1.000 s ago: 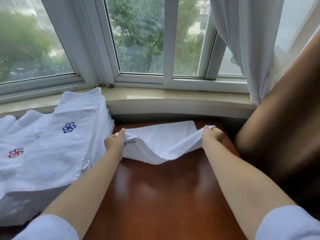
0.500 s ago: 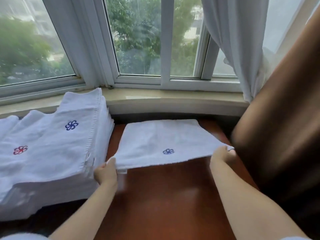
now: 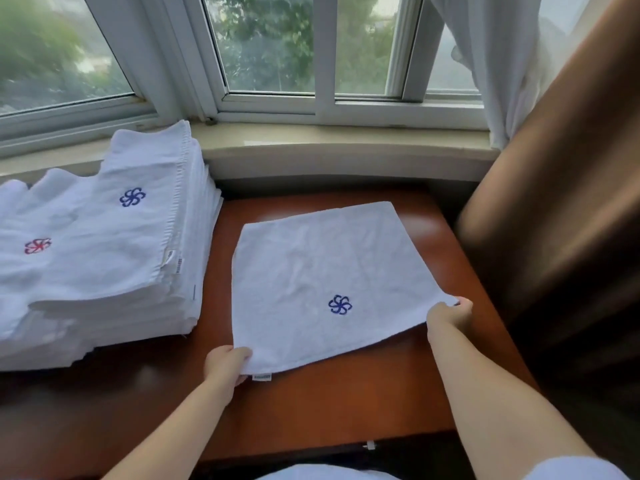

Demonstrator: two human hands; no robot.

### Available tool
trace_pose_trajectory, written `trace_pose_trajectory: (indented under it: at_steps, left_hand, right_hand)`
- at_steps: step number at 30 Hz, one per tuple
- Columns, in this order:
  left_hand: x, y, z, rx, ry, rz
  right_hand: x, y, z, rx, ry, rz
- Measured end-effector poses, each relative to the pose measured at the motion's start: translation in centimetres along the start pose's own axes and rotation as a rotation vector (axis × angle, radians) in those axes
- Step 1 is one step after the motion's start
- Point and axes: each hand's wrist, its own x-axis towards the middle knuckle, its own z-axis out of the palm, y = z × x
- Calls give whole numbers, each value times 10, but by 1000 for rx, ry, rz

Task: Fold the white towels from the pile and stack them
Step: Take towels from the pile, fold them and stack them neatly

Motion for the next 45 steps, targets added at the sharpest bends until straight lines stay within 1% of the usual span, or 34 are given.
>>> trace_pose_trajectory:
  at_steps: [1, 2, 4, 5, 6, 9, 11, 13, 16, 17, 22, 27, 30, 32, 35, 37, 39, 41, 45]
  left_hand:
    - [-6, 0, 2, 4, -21, -49]
    - [-11, 0, 4, 20, -35, -93]
    - [-23, 0, 5, 142, -92, -167]
    - [-27, -1, 3, 223, -144, -197]
    - [-30, -2, 0, 298, -216, -223]
    - [-36, -2, -10, 466, -446, -286]
    - [-33, -1, -12, 511, -479, -288]
    - [-26, 0, -12, 472, -405, -241]
    - [-9, 7, -10, 321, -246, -129]
    - [-3, 12, -11, 281, -215, -91]
    - [24, 31, -12, 142, -176, 93]
    - [46, 51, -3, 100, -187, 213]
    - [60, 66, 4, 151, -220, 299]
    - [70, 75, 7, 196, -254, 371]
    - [85, 81, 10, 488, -201, 561]
    - [92, 82, 12, 584, -161, 658]
    - [96, 87, 15, 676, -94, 734]
    - [99, 92, 17, 752, -27, 749]
    - [105, 100, 17, 708, 15, 675]
  right_hand:
    - [-4, -4, -1, -30, 37, -26]
    - [-7, -5, -1, -133, 106, -78]
    - [-24, 0, 1, -384, 217, -200]
    - [-38, 5, 5, -451, 206, -268]
    - [-53, 12, 10, -491, 147, -347]
    - [-93, 32, 30, -638, -139, -524]
    - [-112, 45, 43, -744, -301, -562]
    - [-124, 55, 49, -832, -377, -600]
    - [-128, 58, 51, -920, -363, -630]
    - [-130, 57, 51, -937, -350, -629]
    - [-142, 49, 60, -961, -323, -623]
    - [-167, 45, 78, -952, -434, -640]
    - [-183, 48, 87, -956, -505, -655]
    - [-192, 50, 93, -958, -498, -664]
    - [-206, 54, 101, -947, -445, -636]
    - [-216, 59, 106, -931, -411, -638]
    - [-226, 64, 109, -914, -449, -645]
    - [-234, 69, 112, -963, -524, -653]
    - [-245, 74, 115, -1133, -551, -668]
